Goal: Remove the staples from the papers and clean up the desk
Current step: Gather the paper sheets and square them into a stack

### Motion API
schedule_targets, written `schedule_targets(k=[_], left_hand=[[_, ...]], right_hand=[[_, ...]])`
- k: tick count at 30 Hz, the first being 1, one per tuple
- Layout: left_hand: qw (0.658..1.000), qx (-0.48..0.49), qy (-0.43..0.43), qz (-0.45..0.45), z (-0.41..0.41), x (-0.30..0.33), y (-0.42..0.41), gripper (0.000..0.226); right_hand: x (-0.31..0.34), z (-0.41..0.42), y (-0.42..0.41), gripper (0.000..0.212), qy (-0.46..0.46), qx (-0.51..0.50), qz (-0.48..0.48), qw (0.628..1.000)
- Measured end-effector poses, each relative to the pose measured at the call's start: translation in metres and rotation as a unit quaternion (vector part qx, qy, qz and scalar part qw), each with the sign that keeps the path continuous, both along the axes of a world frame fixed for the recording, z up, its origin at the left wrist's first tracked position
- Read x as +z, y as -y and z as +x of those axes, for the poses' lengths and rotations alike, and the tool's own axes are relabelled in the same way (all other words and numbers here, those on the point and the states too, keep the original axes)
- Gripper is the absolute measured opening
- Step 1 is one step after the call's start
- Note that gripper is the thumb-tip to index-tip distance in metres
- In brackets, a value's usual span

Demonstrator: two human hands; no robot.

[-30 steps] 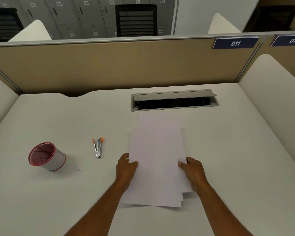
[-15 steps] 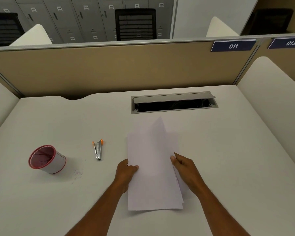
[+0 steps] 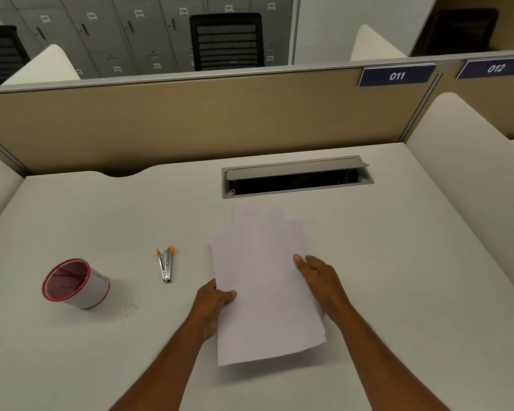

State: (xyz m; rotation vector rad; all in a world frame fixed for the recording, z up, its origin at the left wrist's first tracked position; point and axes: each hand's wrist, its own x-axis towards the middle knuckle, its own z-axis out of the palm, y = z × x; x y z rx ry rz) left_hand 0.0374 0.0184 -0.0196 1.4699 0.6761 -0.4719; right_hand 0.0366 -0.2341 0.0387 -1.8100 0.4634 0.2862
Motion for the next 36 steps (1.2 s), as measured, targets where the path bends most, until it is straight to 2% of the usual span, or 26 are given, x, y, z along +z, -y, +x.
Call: schedule_targets(k=[3, 5, 7, 8, 10, 12, 16, 20, 24, 28, 31, 36], left_hand=[[1.0, -0.005, -0.011, -0.022, -0.001, -0.003, -0.002, 0.039], [0.999, -0.002, -0.015, -0.035, -0.002, -0.002, -0.001, 0.035], [0.999, -0.001, -0.021, -0.048, -0.002, -0.002, 0.0, 0.033], [0.999, -0.004, -0.022, -0.049, -0.003, -0.001, 0.001, 0.032], [0.999, -0.02, -0.012, -0.047, -0.003, 0.001, 0.002, 0.033], [0.999, -0.042, 0.013, -0.029, -0.003, 0.005, 0.001, 0.037], [0.997, -0.042, 0.057, -0.028, 0.001, 0.012, 0.0, 0.044], [0.994, 0.001, 0.092, -0.052, 0.006, 0.025, 0.007, 0.043], [0.981, 0.019, 0.193, 0.0, 0.008, 0.049, 0.018, 0.038], [0.953, 0.037, 0.295, 0.059, 0.016, 0.092, 0.026, 0.034], [0.932, 0.075, 0.349, 0.06, 0.024, 0.124, 0.031, 0.023], [0.901, 0.099, 0.418, 0.055, 0.029, 0.153, 0.034, 0.036]], right_hand=[[-0.002, 0.013, 0.013, 0.059, -0.027, -0.065, 0.008, 0.998], [-0.003, 0.02, 0.016, 0.068, -0.071, -0.081, 0.019, 0.994], [-0.004, 0.025, 0.017, 0.079, -0.109, -0.082, 0.075, 0.988], [-0.005, 0.027, 0.018, 0.078, -0.116, -0.074, 0.103, 0.985], [-0.007, 0.027, 0.021, 0.055, -0.1, -0.043, 0.144, 0.984], [-0.007, 0.025, 0.023, 0.04, -0.082, 0.002, 0.125, 0.989], [-0.009, 0.021, 0.031, 0.041, -0.083, 0.088, 0.087, 0.989], [-0.006, 0.018, 0.029, 0.033, -0.077, 0.112, 0.077, 0.988], [0.008, 0.015, 0.018, 0.036, 0.012, 0.061, 0.047, 0.997], [0.038, 0.017, 0.006, 0.027, 0.144, 0.006, 0.009, 0.99], [0.061, 0.02, -0.002, 0.026, 0.216, -0.035, 0.027, 0.975], [0.08, 0.021, -0.008, 0.015, 0.276, -0.088, 0.081, 0.954]])
